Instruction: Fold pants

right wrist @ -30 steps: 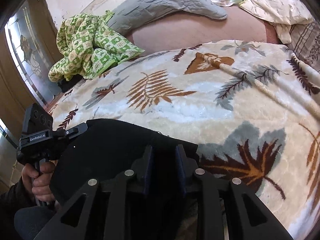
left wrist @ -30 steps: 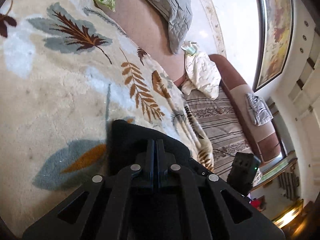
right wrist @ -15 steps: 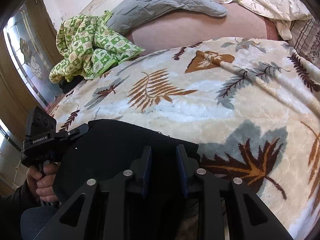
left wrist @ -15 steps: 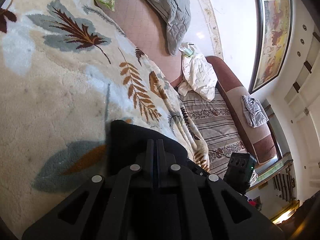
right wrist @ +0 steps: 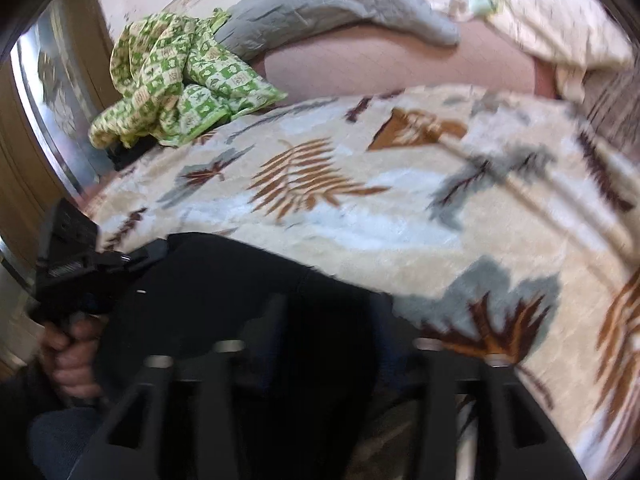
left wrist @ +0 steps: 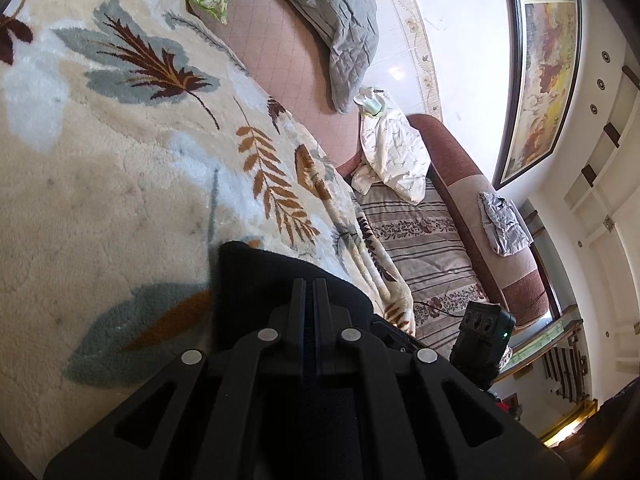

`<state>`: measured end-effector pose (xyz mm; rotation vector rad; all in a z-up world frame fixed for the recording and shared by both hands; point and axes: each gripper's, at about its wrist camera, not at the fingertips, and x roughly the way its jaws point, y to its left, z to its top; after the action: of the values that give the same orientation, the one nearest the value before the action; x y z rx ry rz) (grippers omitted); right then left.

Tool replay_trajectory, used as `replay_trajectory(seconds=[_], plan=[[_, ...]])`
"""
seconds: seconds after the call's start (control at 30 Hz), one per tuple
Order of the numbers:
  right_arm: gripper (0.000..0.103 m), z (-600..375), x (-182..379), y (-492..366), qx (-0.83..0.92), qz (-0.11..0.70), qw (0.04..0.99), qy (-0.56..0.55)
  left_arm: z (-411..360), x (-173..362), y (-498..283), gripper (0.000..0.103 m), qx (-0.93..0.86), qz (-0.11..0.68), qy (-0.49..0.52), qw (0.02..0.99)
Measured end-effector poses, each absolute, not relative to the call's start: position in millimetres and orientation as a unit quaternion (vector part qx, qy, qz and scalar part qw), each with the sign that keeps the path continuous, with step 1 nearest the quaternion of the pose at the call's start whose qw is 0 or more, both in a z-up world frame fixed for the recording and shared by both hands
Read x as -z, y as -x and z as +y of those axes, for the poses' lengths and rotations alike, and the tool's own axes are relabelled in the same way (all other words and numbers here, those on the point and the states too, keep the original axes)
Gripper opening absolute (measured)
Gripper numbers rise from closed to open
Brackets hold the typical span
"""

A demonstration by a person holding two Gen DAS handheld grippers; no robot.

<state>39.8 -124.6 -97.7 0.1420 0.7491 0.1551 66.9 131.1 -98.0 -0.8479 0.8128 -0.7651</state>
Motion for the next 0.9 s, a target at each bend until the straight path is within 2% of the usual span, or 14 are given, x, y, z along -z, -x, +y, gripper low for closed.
replay_trajectory(seconds=[0.03, 0.1, 0.13, 0.17, 0.27, 0.47, 0.57, 0.9], plan=[[0.102, -125.3, 102.3, -41.5, -0.047, 0.37, 0.926, -0.058, 131.3, 98.2, -67.2, 0.001, 0.353, 0.373, 0.391, 0.763], [0.102, -139.1, 113.2, -43.8, -0.081, 0.379, 0.917, -0.1, 131.3, 98.0, -67.2, 0.001, 0.355, 0.371, 0.391, 0.764], [0.098, -152.9, 110.8, -45.7, -0.104, 0.388, 0.906, -0.132, 131.1, 97.5, -67.1, 0.002, 0.356, 0.37, 0.391, 0.764], [0.095, -168.0, 101.7, -42.9, -0.097, 0.369, 0.913, -0.146, 131.5, 97.7, -67.1, 0.002, 0.358, 0.369, 0.392, 0.763], [0.103, -202.3, 81.3, -34.3, 0.006, 0.293, 0.95, -0.109, 132.6, 97.9, -67.3, 0.004, 0.364, 0.366, 0.395, 0.76], [0.103, -218.3, 129.0, -79.6, 0.087, 0.43, 0.895, -0.074, 132.5, 96.9, -67.0, 0.004, 0.365, 0.366, 0.394, 0.76], [0.102, -205.1, 130.2, -79.0, 0.106, 0.428, 0.897, -0.032, 132.8, 96.9, -66.4, 0.004, 0.364, 0.367, 0.395, 0.759], [0.102, -206.3, 135.3, -79.1, 0.097, 0.427, 0.898, -0.049, 133.2, 98.0, -66.9, 0.004, 0.366, 0.366, 0.398, 0.758]])
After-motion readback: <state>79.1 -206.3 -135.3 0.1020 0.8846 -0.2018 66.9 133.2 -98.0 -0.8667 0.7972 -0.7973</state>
